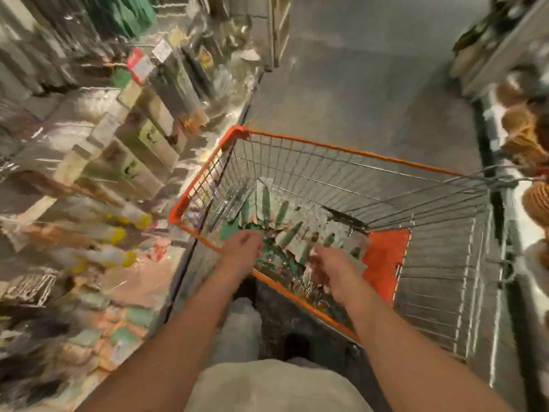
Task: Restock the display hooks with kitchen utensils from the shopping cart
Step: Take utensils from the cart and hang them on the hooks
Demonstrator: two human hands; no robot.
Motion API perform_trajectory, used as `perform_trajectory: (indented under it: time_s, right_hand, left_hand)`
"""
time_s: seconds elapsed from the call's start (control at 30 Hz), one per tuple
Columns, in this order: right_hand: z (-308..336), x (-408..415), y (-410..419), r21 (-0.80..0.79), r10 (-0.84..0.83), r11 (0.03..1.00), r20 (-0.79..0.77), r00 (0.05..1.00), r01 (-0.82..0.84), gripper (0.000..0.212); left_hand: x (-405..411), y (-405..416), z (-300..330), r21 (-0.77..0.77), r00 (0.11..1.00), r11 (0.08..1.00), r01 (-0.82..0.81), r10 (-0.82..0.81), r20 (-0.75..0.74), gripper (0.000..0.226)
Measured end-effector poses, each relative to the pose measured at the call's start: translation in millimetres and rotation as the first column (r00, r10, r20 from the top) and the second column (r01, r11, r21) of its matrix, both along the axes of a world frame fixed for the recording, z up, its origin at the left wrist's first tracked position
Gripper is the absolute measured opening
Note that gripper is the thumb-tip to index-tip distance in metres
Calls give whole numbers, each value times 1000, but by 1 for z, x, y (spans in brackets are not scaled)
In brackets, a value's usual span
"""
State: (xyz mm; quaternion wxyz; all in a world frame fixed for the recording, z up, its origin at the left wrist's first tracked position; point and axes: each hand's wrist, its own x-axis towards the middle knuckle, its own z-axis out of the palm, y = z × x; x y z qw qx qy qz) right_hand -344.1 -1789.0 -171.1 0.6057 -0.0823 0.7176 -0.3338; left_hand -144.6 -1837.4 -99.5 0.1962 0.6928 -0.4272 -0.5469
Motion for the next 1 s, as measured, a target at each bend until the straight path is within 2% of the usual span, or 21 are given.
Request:
perform_trajectory:
  time_s: [0.13, 0.23, 0.33, 0.43, 0.6, 0.7, 0.83, 0.9, 1.0]
  right_hand:
    - [-24, -22, 8, 86, -221, 970, -68, 973, 226, 12]
    - [-33, -35, 20, 151, -318, 932, -97, 943, 329, 14]
    - [-47, -42, 33, 264, -374, 881, -122, 919, 394, 18]
    - [-61, -37, 40, 333, -440, 814, -182, 879, 476, 18]
    - [-78, -27, 38, 413, -404, 784, -226, 886, 463, 27]
    - [-85, -38, 36, 430, -340, 793, -276, 899, 432, 21]
    - [-123, -57, 36, 445, -255, 816, -293, 921, 368, 43]
    - [-144, -61, 34, 447, -242, 830, -249, 938, 333, 46]
    - [-166, -63, 27, 395, -259, 856, -231, 938, 333, 39]
  left_hand:
    - [-27, -34, -41, 109, 975, 971, 213, -219, 46, 29]
    - [-44, -52, -60, 195, 932, 918, 345, -360, 46, 25]
    - [-51, -60, -82, 357, 902, 838, 413, -429, -35, 17]
    - [-53, -61, -110, 448, 853, 750, 486, -518, -57, 20]
    - [-60, -61, -152, 541, 693, 575, 613, -720, -20, 37]
    - [-77, -67, -163, 569, 673, 564, 599, -739, 24, 32]
    - [-105, -74, -192, 568, 697, 580, 584, -717, 16, 34]
    - [-117, -73, -212, 562, 737, 613, 555, -675, 9, 48]
    - [-133, -69, -242, 563, 711, 610, 558, -701, 54, 63]
